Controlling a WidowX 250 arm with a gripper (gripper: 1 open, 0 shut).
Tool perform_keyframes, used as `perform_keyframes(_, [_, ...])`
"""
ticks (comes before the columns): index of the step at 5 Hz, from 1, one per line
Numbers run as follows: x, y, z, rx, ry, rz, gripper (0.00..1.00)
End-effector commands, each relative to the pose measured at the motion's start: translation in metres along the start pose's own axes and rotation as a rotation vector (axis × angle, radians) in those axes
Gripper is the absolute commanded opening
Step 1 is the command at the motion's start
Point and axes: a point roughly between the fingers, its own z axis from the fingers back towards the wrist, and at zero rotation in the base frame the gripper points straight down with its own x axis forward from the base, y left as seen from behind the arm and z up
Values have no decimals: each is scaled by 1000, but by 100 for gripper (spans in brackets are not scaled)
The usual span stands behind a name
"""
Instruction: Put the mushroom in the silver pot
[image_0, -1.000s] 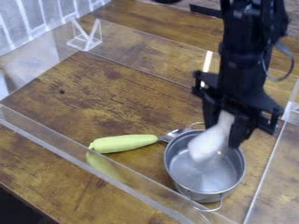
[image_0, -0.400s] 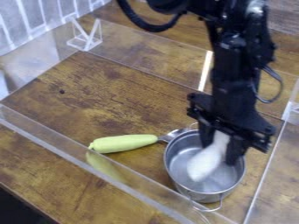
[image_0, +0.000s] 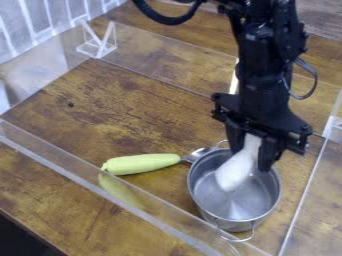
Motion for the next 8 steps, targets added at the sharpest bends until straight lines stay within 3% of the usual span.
perform_keyframes(1, [6,-26,23,-7,-57,12,0])
perform_keyframes(2, [-2,-29,28,-15,-59,28,0])
perform_keyframes(3, [-6,-28,28,-31,-60,-19,0])
perform_keyframes(4, [-8,-27,28,-54,-50,-119,0])
perform_keyframes(5, [2,-19,29,-63,-40,-166,0])
perform_keyframes(6, [5,-22,29,-59,-33,-122,100])
perform_keyframes(8, [13,-9,29,-40,-21,-42,100])
